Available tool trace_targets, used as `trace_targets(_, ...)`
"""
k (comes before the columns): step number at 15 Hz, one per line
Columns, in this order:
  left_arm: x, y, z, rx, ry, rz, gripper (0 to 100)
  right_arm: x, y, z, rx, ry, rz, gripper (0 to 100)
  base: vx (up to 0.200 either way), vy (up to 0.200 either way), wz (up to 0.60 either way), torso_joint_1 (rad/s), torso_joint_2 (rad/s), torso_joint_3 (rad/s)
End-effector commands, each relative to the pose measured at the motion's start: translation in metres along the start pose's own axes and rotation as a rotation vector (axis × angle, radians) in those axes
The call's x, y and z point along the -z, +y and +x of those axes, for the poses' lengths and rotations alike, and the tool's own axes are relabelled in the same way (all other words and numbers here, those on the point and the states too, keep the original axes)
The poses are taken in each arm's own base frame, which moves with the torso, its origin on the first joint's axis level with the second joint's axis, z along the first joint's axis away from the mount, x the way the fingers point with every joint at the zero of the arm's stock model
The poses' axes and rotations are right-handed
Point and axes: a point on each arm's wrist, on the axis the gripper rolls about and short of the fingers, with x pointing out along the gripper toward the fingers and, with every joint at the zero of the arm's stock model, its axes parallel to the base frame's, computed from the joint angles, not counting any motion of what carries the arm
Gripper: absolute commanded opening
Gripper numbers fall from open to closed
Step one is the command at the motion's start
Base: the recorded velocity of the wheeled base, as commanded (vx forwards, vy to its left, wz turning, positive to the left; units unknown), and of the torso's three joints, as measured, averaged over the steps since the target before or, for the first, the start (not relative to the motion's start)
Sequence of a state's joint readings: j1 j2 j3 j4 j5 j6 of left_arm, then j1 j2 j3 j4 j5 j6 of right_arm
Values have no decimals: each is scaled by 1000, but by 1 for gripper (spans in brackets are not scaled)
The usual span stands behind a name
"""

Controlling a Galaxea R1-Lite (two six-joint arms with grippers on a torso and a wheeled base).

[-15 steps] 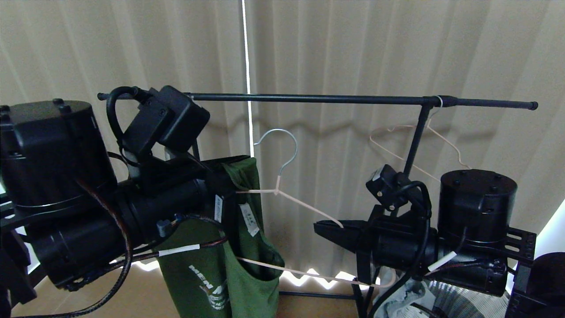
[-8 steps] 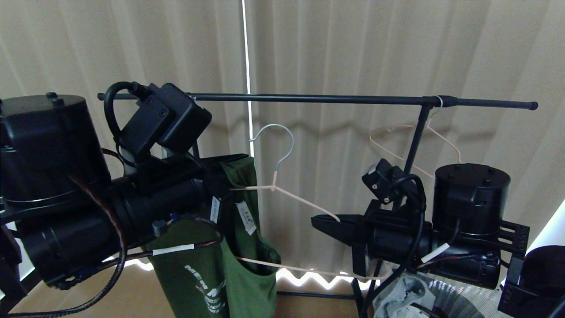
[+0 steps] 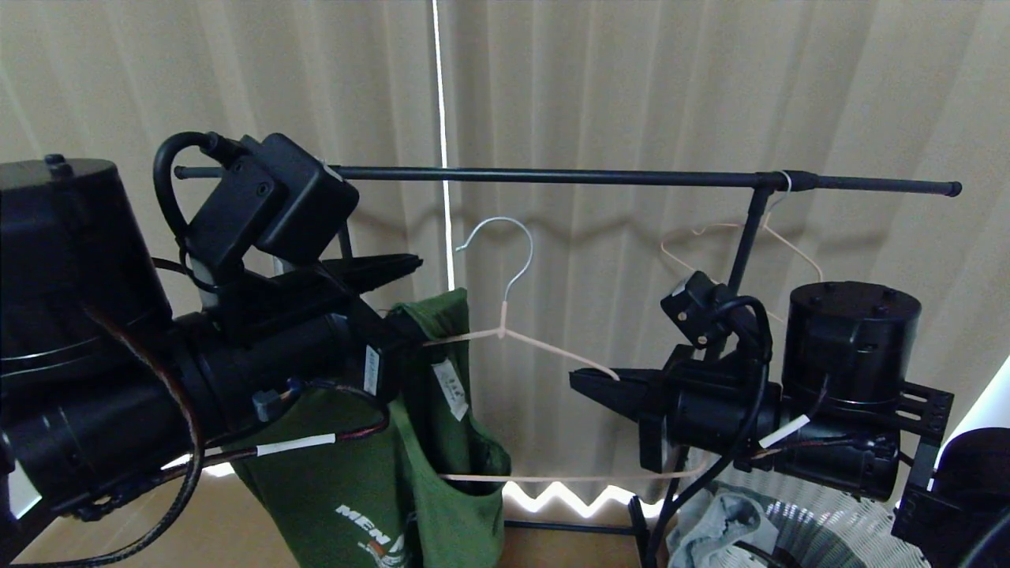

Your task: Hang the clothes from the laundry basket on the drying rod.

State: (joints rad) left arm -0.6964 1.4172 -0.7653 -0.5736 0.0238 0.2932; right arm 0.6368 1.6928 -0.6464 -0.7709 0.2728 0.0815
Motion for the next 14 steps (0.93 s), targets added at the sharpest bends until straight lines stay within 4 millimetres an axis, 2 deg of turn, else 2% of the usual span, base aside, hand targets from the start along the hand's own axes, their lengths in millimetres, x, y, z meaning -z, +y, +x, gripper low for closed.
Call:
trace_targets(1,-2,1,-2,-3,-7,0,100,-3,-5,-3,17,-14,1,0,0,0,0,0,0,0)
trace_targets(7,9,6,-12,-30,20,0,100,-11,-17,-13,66,-51,6,0,0,0,0,0,0,0)
trace_targets(14,17,5,-18,-27,44,0,100,-16,-19,-15,75,-72,2,0,0,0,0,0,0,0)
